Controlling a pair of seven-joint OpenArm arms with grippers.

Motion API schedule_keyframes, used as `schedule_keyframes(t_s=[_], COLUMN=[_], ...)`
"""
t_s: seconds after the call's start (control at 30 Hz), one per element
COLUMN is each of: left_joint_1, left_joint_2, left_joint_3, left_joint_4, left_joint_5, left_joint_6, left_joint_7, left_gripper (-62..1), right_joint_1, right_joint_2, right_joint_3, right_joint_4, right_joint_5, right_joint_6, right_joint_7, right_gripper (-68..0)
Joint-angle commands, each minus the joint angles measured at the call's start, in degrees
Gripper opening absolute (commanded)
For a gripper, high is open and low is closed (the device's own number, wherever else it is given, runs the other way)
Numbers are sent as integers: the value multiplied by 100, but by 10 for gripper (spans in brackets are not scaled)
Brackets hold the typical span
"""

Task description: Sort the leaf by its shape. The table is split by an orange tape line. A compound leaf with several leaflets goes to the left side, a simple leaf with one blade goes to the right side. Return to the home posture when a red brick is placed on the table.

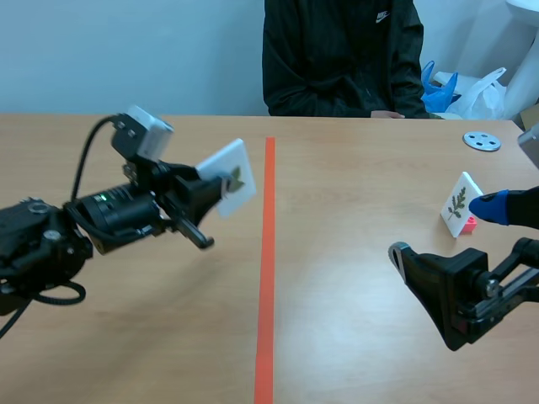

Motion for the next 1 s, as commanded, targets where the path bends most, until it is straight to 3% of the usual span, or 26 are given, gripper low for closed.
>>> schedule_keyframes(t_s=[0.0, 0.1, 0.37, 0.73, 0.97], left_joint_1=[-63, 13, 306, 33, -201], left_joint_2=[-63, -127, -262, -227, -98], left_joint_3=[-297, -850, -1589, -1764, -1764], left_joint_4=[-46, -46, -245, -1720, -2522], left_joint_5=[-216, -420, -470, -1130, -1178], left_joint_6=[177, 601, 1429, 1495, 1495], left_joint_7=[48, 295, 361, 15, -337], left_gripper=[-556, -556, -556, -556, -556], right_joint_1=[68, 68, 68, 68, 66], right_joint_2=[59, 59, 57, -76, -83], right_joint_3=[59, 59, 59, 59, 59], right_joint_4=[2, 2, 2, 2, 2], right_joint_5=[42, 42, 42, 42, 42], right_joint_6=[-15, -17, -17, -11, -11], right_joint_7=[122, 122, 120, 118, 114], right_gripper=[4, 4, 4, 4, 4])
